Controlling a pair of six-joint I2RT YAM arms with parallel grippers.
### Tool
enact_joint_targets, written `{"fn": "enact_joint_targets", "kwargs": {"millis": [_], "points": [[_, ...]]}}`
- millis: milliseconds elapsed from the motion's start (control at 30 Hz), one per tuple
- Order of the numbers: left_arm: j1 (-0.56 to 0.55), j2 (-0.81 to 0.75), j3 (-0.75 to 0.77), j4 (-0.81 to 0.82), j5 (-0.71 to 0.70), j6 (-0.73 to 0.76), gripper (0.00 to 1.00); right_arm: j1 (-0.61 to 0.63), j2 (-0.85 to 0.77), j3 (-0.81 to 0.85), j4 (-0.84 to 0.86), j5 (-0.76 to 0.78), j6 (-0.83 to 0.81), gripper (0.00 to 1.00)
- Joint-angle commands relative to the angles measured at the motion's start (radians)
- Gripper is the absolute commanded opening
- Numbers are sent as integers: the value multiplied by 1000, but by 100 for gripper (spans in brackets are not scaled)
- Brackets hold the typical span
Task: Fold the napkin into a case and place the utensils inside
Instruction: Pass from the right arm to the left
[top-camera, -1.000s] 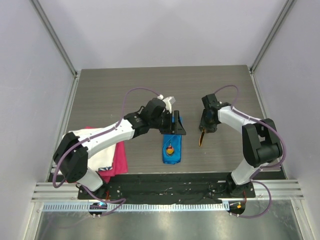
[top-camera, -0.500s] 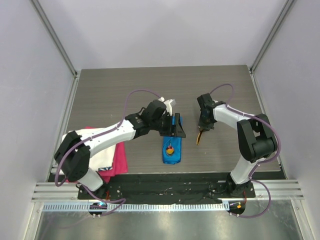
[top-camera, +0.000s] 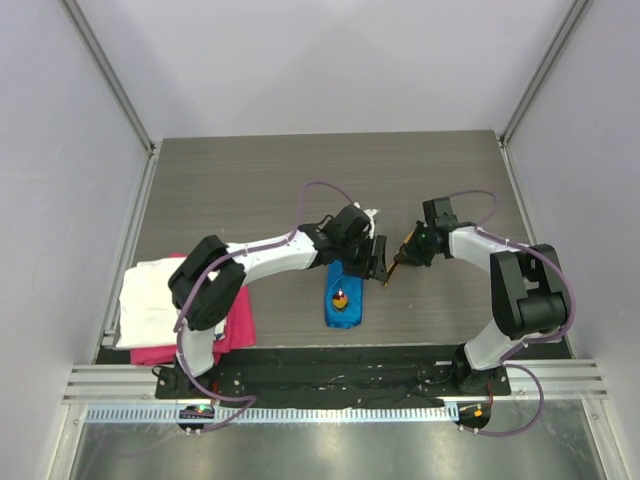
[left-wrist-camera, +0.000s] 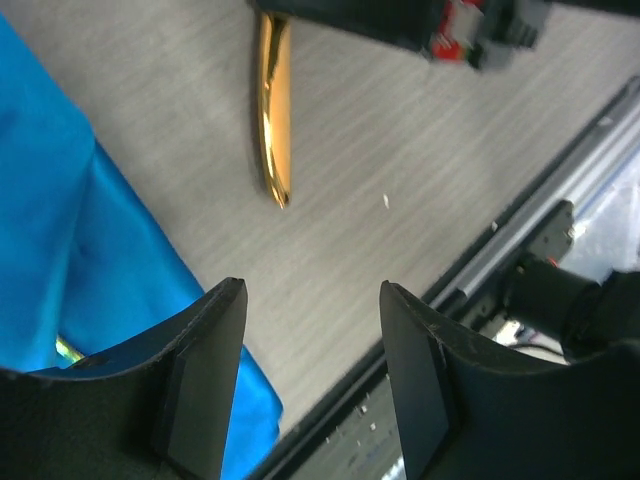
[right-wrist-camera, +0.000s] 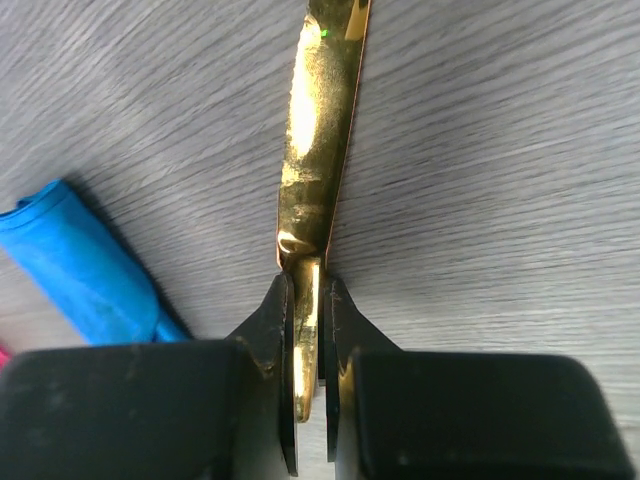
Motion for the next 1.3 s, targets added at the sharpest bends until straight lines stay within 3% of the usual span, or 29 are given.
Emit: {"fn": "enact_joint_targets", "kwargs": {"millis": [0, 300, 667, 967, 1000, 1067, 1200, 1267], "points": [[-5, 72, 91, -9, -51, 46, 60, -33, -31, -56, 36, -163, 41, 1], [-25, 204, 187, -31, -103, 65, 59, -99, -42, -100, 62, -229, 24, 1], [-83, 311, 253, -80, -221, 75, 47, -125, -34, -127, 91, -278, 36, 1], [-120, 373, 297, -150, -399, 91, 22, -131, -46, -156, 117, -288, 56, 1], [-126, 374, 300, -152, -416, 94, 12, -131, -54, -154, 104, -273, 53, 1], [-140, 374, 302, -153, -467, 97, 5, -133, -64, -148, 85, -259, 40, 2], [-163, 362, 299, -153, -542, 111, 0, -131, -97, -82, -31, -174, -34, 32], [-175, 353, 293, -150, -577, 114, 0, -131, -94, -48, -63, -144, -48, 38]]}}
